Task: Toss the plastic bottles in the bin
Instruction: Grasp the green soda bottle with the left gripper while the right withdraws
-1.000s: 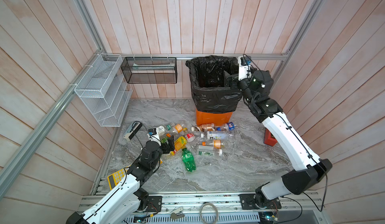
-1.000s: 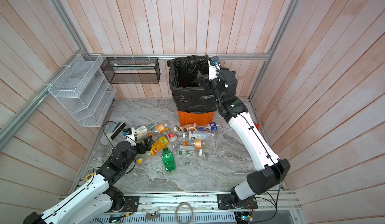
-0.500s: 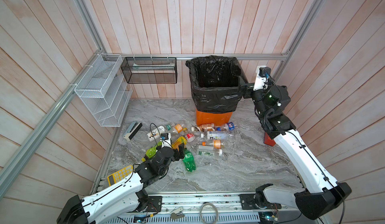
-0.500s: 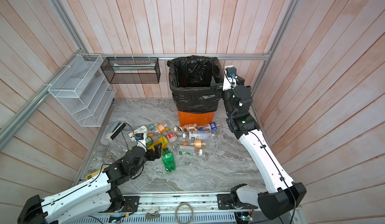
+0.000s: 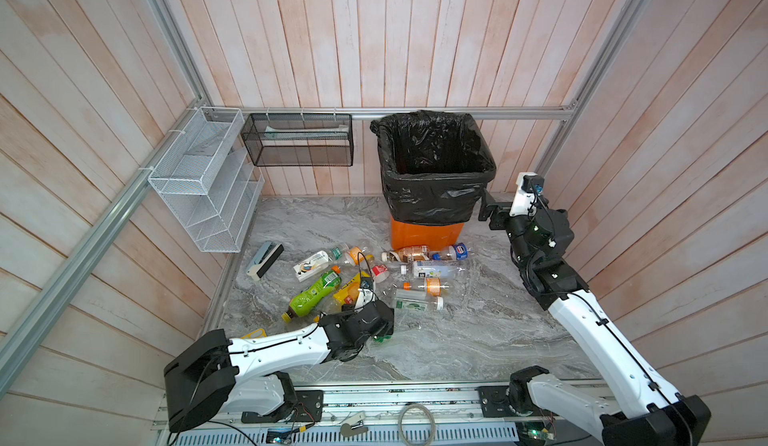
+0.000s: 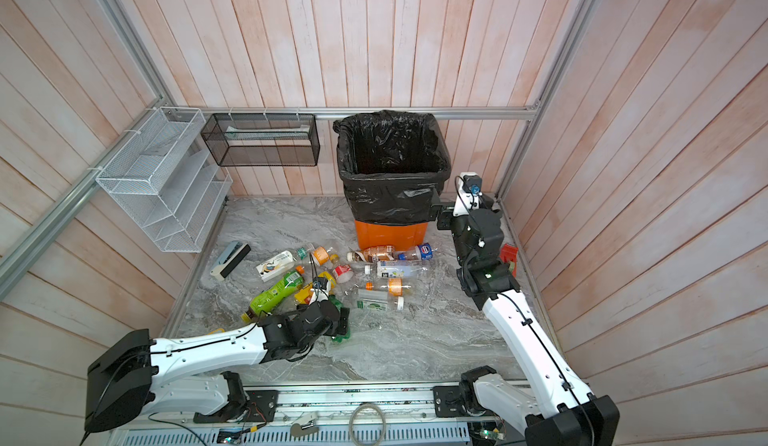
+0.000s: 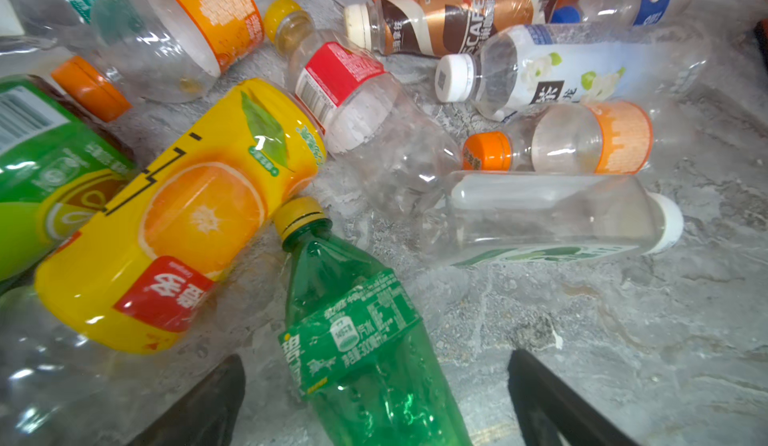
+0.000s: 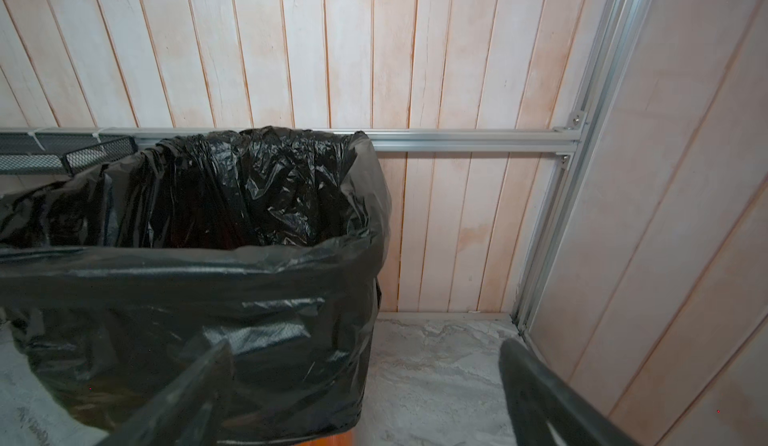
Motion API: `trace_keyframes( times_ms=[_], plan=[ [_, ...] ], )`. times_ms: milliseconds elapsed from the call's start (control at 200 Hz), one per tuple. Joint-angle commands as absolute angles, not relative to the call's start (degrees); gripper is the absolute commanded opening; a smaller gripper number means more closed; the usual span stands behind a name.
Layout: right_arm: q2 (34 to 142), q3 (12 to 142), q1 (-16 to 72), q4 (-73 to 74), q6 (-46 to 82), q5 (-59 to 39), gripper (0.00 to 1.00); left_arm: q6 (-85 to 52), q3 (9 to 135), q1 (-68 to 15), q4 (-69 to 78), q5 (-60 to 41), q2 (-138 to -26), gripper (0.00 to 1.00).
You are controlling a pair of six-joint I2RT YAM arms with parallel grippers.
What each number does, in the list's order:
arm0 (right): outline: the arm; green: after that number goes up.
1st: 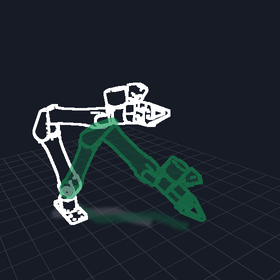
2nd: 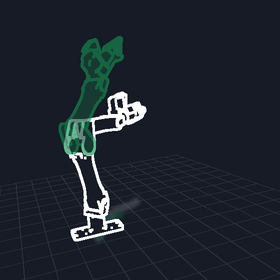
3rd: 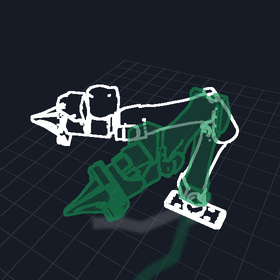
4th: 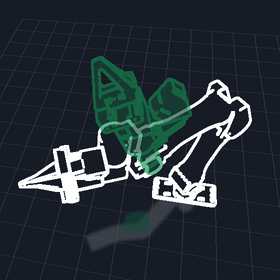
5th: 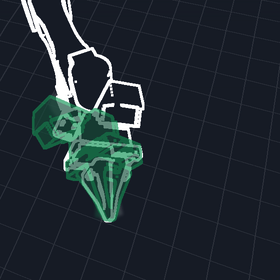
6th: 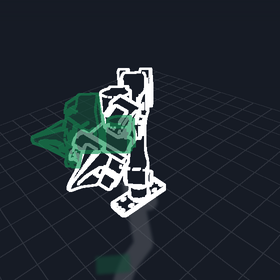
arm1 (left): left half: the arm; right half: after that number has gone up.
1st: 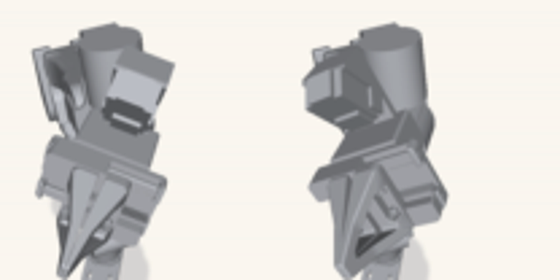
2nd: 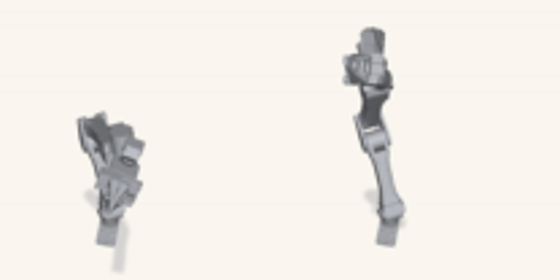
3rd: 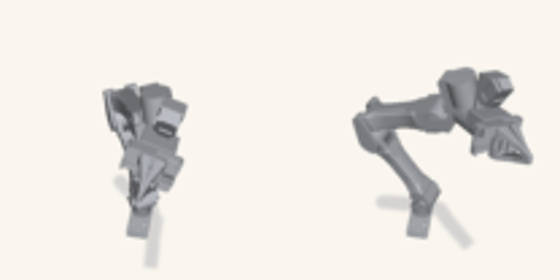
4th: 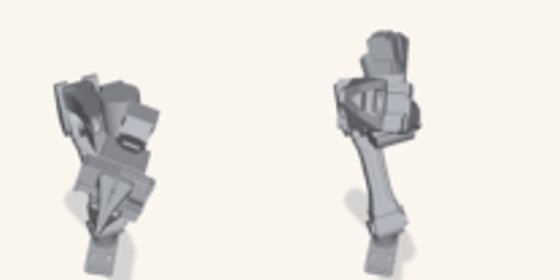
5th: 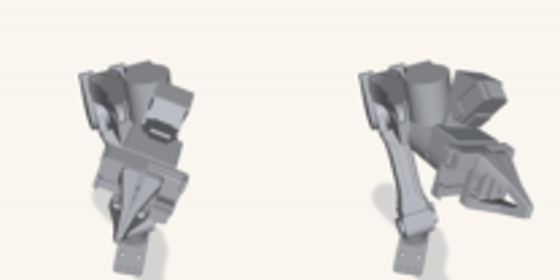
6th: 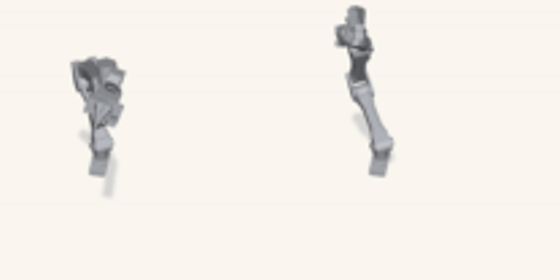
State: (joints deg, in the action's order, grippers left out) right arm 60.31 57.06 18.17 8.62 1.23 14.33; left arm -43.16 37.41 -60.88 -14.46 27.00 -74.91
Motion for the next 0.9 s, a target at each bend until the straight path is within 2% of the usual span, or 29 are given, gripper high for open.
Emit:
trace_keyframes(
  times_ms=[0,555,895],
  plan=[
    [59.2,54.5,17.8,9.8,3.8,15.2,0.99,-43.5,40.2,-61.1,-15.9,24.6,-78.3,1.0],
    [58.1,48.0,16.9,8.8,4.8,14.9,0.99,-43.7,44.1,-60.1,-19.3,23.9,-88.2,1.0],
    [58.2,46.5,16.1,8.9,5.1,14.1,0.99,-42.8,43.5,-57.9,-17.3,23.0,-90.0,1.0]
  ],
)
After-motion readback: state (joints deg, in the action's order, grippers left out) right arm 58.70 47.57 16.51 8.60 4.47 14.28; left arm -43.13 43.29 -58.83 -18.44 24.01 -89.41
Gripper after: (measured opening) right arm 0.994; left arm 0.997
